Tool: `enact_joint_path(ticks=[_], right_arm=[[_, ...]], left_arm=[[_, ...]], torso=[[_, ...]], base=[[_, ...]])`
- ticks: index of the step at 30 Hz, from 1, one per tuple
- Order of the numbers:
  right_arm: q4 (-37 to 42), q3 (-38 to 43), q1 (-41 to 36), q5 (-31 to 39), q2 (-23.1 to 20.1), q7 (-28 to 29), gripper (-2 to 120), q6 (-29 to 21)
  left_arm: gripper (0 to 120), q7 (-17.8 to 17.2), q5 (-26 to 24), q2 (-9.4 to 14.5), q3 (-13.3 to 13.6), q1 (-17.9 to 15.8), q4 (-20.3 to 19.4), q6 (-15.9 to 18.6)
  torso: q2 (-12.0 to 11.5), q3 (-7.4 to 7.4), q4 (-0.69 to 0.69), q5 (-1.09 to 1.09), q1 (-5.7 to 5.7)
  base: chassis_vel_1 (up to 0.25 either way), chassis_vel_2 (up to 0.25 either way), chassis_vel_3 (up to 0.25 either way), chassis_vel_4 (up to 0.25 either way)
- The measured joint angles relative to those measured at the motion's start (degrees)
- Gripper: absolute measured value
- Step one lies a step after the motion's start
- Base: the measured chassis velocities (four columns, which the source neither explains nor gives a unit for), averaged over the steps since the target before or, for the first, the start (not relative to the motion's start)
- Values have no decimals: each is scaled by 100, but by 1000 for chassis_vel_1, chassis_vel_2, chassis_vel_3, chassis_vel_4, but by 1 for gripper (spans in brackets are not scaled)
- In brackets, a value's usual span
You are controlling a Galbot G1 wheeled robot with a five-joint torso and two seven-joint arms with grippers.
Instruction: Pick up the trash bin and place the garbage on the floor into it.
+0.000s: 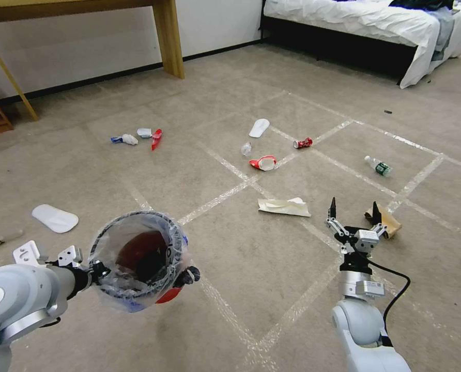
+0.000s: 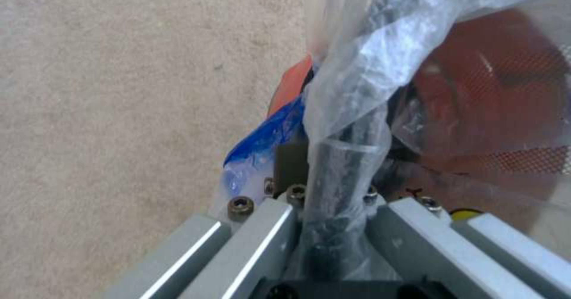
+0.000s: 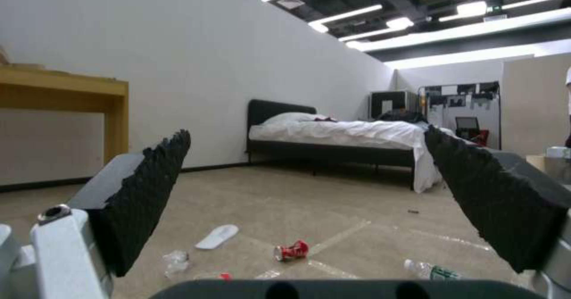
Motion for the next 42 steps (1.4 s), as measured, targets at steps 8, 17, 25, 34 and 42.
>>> enact_joint_path(ticks=[8, 17, 25, 34, 42], right_arm=[[-23, -4, 8, 8, 9, -20, 100, 4], [-29, -18, -7, 1, 24, -42, 100, 10], [-40, -39, -10, -4, -12, -79, 100, 35], [-40, -47, -8, -3, 48, -95, 100, 40], [-33, -48, -15, 2, 48, -108, 100, 53]], left_arm=[[0, 31, 48, -11, 11, -8, 4, 14], [0, 87, 117, -23, 7, 29, 4, 30], [0, 103, 134, -5, 6, 35, 4, 35], [0, 122, 198, -38, 40, 48, 8, 36], [0, 154, 235, -41, 31, 86, -12, 35]], torso=[[0, 0, 1, 0, 0], [0, 0, 0, 0, 0], [0, 0, 0, 1, 0], [0, 0, 1, 0, 0], [0, 0, 0, 0, 0]], base=[[-70, 71, 70, -78], [-84, 78, 73, -87], [-92, 75, 84, -66], [-87, 97, 95, -108], [-99, 99, 105, -107]])
